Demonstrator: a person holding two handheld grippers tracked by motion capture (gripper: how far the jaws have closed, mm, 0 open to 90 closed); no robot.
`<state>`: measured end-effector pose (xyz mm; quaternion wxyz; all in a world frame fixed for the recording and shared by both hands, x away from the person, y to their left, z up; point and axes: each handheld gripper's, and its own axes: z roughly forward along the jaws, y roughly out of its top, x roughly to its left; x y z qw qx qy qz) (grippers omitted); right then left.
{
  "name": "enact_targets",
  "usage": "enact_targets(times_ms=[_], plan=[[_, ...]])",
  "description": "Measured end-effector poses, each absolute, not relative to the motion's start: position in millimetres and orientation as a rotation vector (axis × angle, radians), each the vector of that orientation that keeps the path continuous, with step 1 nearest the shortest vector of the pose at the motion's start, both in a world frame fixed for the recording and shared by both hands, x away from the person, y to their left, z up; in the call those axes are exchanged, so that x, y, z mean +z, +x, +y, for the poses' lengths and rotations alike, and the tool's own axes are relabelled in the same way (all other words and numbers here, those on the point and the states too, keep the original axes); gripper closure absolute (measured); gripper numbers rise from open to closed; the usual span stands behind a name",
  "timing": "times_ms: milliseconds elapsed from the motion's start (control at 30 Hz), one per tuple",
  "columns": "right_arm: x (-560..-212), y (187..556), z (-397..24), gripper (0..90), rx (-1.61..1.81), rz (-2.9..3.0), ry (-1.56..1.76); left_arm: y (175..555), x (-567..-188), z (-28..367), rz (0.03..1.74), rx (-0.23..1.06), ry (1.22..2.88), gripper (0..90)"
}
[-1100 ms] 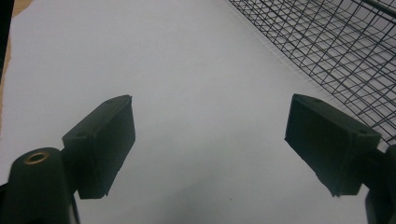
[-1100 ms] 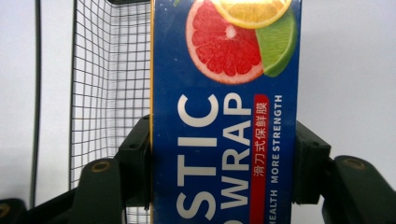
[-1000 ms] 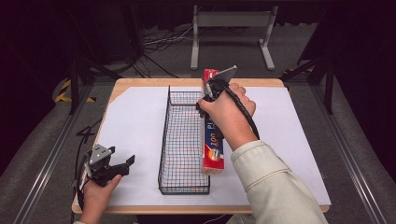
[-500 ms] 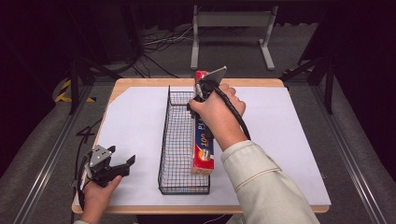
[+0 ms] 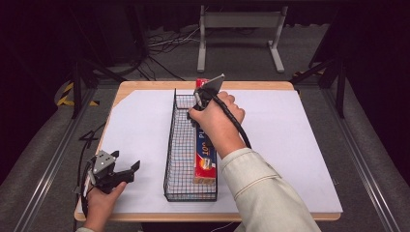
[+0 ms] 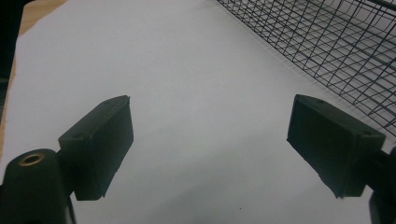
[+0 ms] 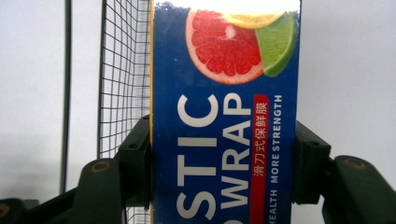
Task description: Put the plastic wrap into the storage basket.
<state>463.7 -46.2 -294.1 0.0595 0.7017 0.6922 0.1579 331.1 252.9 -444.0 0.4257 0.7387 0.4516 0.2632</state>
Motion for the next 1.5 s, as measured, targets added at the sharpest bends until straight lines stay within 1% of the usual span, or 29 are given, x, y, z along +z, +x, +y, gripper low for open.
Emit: enact_targets(times_ms=[267,400,600,933,1500], plan=[[-308.4,466.7,-40.7,39.2,0.452,2.111,2.137,330.9,-444.4,251.3,1.114,0.682,1.865,14.7],[-317.4,468.5,-38.8,39.2,0.439,2.12,2.133,330.5,-444.7,249.4,1.095,0.715,1.884,14.6],[-329.4,471.0,-38.0,39.2,0.415,2.125,2.138,331.1,-445.6,249.3,1.079,0.713,1.885,14.3],[-339.9,471.9,-34.3,39.2,0.395,2.143,2.13,331.7,-447.5,248.7,1.075,0.736,1.899,14.0],[-360.6,475.5,-31.7,39.2,0.357,2.139,2.133,331.7,-449.6,249.6,1.086,0.728,1.904,13.9]])
